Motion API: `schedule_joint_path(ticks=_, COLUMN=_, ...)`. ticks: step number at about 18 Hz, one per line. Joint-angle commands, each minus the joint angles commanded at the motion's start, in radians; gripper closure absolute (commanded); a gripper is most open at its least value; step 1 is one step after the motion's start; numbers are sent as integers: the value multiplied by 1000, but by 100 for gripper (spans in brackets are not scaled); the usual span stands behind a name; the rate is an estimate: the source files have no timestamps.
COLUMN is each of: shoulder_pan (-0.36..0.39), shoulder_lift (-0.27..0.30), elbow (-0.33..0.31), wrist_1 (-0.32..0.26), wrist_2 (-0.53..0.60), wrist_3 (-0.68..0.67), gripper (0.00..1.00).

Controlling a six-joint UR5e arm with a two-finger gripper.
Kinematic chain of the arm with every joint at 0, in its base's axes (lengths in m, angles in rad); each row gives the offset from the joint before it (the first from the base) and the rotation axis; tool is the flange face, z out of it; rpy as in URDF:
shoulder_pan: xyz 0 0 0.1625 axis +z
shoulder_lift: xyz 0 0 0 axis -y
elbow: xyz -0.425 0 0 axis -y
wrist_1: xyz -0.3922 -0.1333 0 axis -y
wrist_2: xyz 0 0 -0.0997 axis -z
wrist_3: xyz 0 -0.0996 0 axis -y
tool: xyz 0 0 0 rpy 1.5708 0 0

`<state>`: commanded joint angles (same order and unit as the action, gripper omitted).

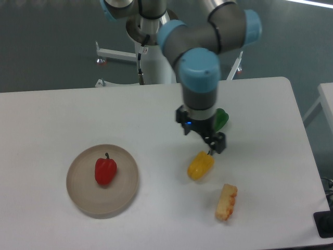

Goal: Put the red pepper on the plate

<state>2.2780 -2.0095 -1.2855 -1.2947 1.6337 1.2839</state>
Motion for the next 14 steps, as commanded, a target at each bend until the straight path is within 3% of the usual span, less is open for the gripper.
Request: schedule_joint_path(ticks=14, shoulder_pan=0, shoulder_lift=-8, elbow=-8, wrist_1=28, wrist_2=-3, wrist_3=0, gripper=0)
